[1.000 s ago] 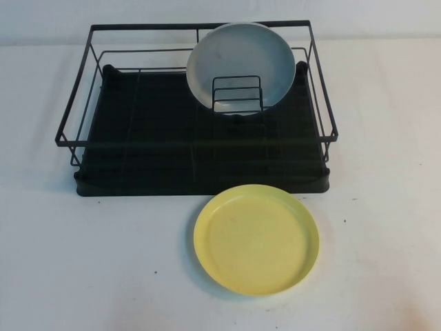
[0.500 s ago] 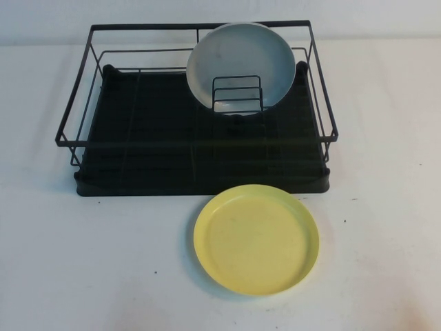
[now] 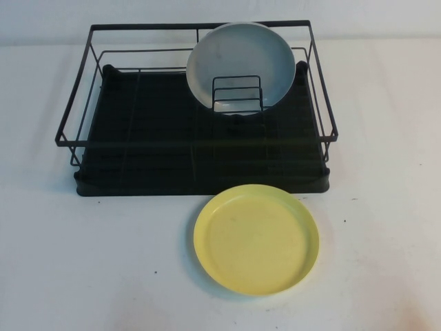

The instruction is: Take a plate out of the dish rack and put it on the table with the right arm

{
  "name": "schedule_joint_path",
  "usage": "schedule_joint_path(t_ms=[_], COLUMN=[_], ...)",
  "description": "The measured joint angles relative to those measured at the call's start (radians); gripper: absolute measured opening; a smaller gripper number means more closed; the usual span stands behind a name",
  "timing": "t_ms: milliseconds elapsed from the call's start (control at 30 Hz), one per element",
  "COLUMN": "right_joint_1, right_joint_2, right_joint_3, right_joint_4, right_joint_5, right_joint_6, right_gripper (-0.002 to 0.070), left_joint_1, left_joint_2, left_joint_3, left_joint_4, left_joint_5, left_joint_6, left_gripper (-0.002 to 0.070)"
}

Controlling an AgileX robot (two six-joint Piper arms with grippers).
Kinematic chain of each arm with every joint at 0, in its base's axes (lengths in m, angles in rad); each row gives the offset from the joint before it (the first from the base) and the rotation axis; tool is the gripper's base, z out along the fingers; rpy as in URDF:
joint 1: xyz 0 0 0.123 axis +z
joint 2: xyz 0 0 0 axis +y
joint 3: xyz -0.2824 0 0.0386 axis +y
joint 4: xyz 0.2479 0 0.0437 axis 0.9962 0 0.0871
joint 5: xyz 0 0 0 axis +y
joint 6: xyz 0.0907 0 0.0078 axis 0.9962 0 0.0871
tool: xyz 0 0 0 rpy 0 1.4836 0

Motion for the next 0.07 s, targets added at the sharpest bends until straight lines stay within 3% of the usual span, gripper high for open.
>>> schedule_joint_path(t_ms=[67], right_joint_1=[0.0], right_joint_2=[0.0], right_joint_3=[0.0], right_joint_4=[0.0], right_joint_5=[0.0], right_joint_6=[0.0], right_gripper=[-0.0018], left_joint_1=[0.0], left_joint_2=[0.0], left_joint_3=[0.0], left_joint_4=[0.0], left_joint_5=[0.0], left_joint_6=[0.0], left_gripper=[-0.0004])
